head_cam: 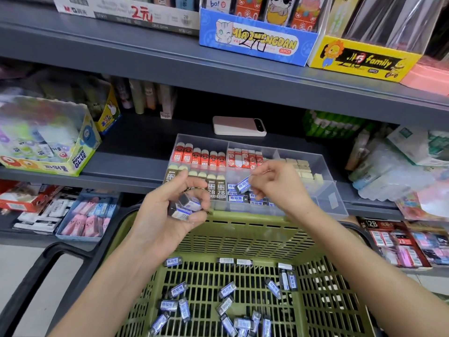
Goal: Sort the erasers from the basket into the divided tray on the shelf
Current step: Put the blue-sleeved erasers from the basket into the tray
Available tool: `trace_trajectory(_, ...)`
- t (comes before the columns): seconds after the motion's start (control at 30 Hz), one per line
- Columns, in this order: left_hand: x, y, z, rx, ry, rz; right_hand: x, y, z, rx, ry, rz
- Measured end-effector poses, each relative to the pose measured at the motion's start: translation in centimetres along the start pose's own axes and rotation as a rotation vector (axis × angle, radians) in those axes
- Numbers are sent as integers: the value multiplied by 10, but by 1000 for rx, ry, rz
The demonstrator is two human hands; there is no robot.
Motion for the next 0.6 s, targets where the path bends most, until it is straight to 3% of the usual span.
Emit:
trace_trajectory(0.1, -1, -2, 1, 2, 7, 35, 7, -14, -5, 2, -18, 36)
trace_trajectory(0.23, -1, -3, 2, -4, 10, 32, -3, -18, -5, 101, 105, 375)
trace_trajectory(0.33, -1, -4, 2, -12, 3, 17, -1, -18, -7, 110, 46, 451)
trace_trajectory(0.6, -1, -4, 3, -14, 0, -14, 8, -18, -9, -122, -181, 167)
Point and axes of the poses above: each hand's wrist, its own z-axis away from the middle knuckle, its own y-axis out of the back of the hand, x = y × z, the point moved 6 cm from there along -z, towards the middle knuckle, and after that the axes turned 11 degrees about -y, right-handed, at the moved point
